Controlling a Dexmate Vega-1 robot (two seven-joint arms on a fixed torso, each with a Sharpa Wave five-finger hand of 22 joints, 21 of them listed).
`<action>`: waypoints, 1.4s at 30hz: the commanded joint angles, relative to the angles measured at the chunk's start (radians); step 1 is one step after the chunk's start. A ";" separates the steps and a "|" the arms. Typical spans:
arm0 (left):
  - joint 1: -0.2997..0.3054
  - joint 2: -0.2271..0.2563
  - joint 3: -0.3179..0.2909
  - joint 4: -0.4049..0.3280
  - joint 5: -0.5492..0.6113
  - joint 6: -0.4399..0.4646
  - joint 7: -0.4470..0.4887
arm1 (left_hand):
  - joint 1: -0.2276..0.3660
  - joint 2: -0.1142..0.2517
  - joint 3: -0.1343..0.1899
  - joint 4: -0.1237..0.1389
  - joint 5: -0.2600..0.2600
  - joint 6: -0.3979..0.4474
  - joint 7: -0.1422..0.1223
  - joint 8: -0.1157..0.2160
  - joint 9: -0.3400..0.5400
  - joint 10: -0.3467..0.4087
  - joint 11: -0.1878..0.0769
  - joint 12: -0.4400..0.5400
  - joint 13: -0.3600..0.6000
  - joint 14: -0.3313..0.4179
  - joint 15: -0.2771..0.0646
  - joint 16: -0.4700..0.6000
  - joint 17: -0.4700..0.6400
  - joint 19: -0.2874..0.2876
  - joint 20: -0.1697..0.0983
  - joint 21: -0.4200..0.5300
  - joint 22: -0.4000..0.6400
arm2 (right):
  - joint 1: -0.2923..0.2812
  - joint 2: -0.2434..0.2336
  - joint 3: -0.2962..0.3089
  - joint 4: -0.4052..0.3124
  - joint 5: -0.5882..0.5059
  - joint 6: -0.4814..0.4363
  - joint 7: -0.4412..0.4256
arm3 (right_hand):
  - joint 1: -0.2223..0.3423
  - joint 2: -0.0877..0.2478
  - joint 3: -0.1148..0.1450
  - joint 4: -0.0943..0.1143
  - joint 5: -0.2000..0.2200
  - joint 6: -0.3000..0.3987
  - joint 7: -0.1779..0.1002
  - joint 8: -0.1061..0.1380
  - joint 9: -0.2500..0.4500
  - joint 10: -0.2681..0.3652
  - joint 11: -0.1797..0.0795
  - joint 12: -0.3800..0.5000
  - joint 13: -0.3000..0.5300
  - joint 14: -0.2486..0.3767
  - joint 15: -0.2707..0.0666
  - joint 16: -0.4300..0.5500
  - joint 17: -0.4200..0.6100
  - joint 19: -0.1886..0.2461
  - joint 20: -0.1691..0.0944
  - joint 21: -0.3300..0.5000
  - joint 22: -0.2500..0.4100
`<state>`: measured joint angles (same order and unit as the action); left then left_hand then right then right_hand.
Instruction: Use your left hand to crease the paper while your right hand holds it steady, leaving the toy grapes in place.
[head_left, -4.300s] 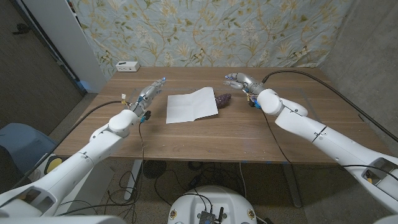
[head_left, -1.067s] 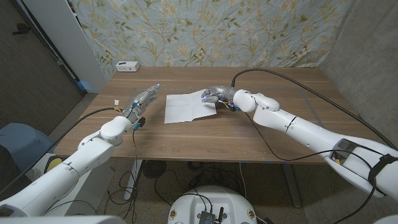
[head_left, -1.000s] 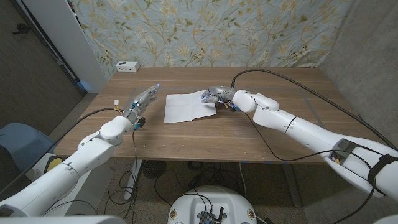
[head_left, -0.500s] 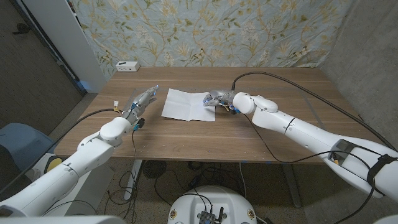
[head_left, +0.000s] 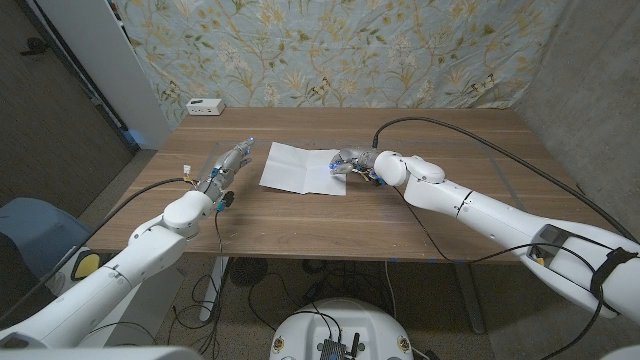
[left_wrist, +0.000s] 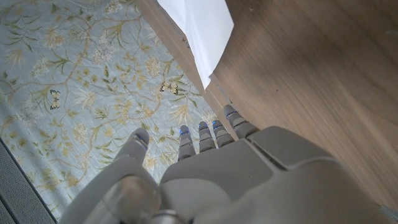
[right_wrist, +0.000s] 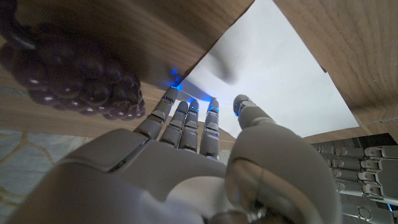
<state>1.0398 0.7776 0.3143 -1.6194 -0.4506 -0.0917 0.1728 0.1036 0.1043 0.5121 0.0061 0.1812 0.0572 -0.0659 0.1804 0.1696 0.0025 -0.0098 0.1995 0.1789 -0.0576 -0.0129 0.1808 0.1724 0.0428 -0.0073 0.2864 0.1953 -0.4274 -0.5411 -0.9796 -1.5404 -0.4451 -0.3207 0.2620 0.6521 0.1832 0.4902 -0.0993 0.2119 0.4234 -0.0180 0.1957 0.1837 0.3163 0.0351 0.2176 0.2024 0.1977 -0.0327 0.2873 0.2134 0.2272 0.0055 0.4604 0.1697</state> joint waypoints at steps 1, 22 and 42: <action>-0.005 -0.019 0.007 -0.015 -0.001 0.048 0.041 | 0.011 0.011 0.008 -0.007 0.003 -0.043 -0.011 -0.015 0.003 -0.020 0.001 -0.007 0.002 -0.008 0.005 -0.003 -0.001 -0.001 0.012 -0.001 0.001 | 0.012 0.009 -0.023 0.016 -0.029 -0.022 0.007 | 0.018 0.004 0.002 -0.010 -0.001 0.005 -0.007 0.000 0.004 -0.001 -0.010 -0.004 0.002 0.006 -0.009 -0.002 0.001 0.005 -0.009 -0.006 0.004; -0.098 -0.202 0.008 0.193 -0.292 -0.055 -0.215 | 0.036 0.019 0.023 -0.026 -0.002 -0.146 0.002 -0.006 0.005 -0.039 0.018 -0.003 0.004 0.006 0.036 0.003 -0.001 0.007 0.037 -0.005 0.001 | 0.031 0.021 -0.028 0.055 -0.020 -0.015 0.015 | 0.026 0.003 -0.004 -0.009 -0.006 0.012 -0.005 0.000 0.005 0.002 -0.006 -0.004 0.002 0.008 -0.007 -0.002 0.002 0.010 -0.008 -0.013 0.005; -0.167 -0.358 -0.035 0.355 -0.578 -0.023 -0.465 | 0.049 0.014 0.030 -0.046 -0.008 -0.307 0.063 -0.005 0.005 0.021 0.063 0.018 0.005 0.075 0.065 0.015 0.001 0.055 0.056 0.004 0.003 | 0.029 0.018 -0.026 0.045 -0.007 -0.036 0.016 | 0.024 0.004 -0.011 -0.002 -0.009 0.012 -0.004 -0.002 0.005 0.003 -0.001 -0.005 0.003 0.009 -0.004 -0.001 0.005 0.011 -0.006 -0.019 0.005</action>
<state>0.9029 0.5015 0.3144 -1.3420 -0.8418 -0.1391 -0.1296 0.1463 0.1199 0.5438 -0.0337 0.1733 -0.1680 -0.0022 0.1649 0.1696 0.0023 0.0479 0.2079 0.1788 -0.0001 0.0495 0.1888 0.1725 0.0845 0.0482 0.2810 0.1955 -0.3969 -0.5200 -1.0056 -1.4871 -0.4574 -0.3428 0.2769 0.6676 0.1885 0.4830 -0.1003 0.2029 0.4287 -0.0234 0.1958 0.1836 0.3111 0.0305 0.2176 0.2021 0.1980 -0.0324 0.2873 0.2165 0.2324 -0.0004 0.4398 0.1715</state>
